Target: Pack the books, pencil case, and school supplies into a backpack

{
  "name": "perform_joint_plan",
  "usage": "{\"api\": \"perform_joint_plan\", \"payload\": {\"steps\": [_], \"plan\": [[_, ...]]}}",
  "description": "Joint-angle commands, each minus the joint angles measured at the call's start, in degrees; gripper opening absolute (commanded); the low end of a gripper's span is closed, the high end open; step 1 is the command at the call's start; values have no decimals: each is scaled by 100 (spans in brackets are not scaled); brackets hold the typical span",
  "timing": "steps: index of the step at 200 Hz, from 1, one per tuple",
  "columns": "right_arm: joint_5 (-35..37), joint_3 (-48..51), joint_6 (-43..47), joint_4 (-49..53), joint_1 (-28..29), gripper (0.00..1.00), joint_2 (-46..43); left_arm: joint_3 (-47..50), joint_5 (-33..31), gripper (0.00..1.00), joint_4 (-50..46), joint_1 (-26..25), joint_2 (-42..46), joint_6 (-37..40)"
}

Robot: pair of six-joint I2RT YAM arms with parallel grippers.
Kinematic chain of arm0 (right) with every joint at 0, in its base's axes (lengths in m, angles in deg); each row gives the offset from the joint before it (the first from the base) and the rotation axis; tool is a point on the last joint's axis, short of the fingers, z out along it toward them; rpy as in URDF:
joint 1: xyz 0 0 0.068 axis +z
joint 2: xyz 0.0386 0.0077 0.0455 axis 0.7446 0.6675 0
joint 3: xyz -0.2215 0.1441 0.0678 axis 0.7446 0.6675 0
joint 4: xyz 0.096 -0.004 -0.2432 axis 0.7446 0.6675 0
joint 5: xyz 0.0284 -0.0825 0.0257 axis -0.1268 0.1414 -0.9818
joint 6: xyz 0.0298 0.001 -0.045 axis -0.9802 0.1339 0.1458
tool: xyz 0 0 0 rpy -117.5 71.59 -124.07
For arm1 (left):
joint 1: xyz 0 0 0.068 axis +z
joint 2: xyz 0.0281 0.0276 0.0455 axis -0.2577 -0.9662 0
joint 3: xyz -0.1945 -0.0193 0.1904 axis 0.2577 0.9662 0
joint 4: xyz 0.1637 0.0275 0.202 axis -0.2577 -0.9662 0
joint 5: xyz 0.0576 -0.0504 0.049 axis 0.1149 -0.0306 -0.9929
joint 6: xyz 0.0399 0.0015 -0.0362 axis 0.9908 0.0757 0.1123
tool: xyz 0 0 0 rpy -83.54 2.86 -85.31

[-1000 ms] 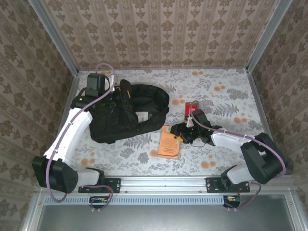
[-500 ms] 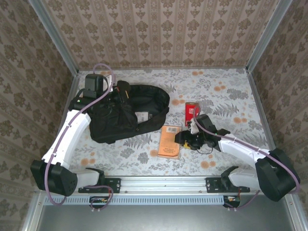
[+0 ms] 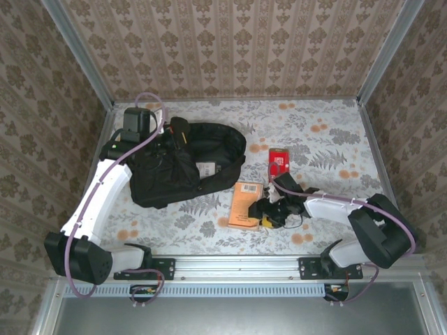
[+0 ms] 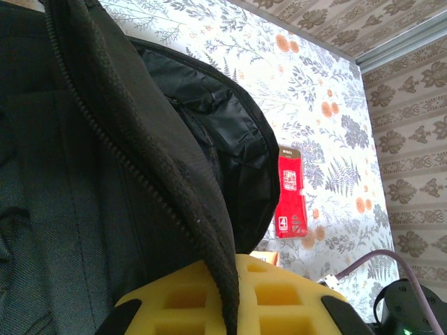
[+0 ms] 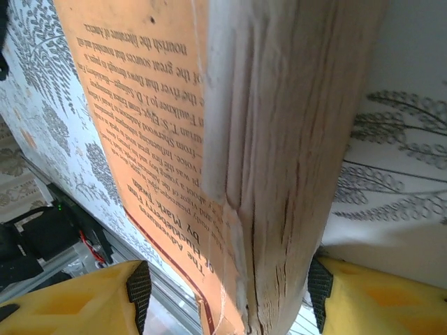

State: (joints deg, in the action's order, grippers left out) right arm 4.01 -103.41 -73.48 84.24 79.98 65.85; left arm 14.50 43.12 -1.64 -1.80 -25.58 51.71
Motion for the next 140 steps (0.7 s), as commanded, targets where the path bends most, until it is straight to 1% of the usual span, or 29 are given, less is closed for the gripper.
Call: {"api": "perform_joint_plan", "payload": {"steps": [1, 49, 116, 140], "plan": [[-101, -344, -117, -287, 31, 63, 72, 40, 112, 7, -117, 35, 62, 83], [-294, -617, -223, -413, 32, 61, 327, 95, 181, 7, -90, 25, 45, 65], [-280, -912, -396, -595, 40, 59, 529, 138, 255, 7, -19, -38, -17, -32], [-238, -944, -570, -845, 40, 58, 574, 148, 259, 7, -2, -79, -26, -40]]}}
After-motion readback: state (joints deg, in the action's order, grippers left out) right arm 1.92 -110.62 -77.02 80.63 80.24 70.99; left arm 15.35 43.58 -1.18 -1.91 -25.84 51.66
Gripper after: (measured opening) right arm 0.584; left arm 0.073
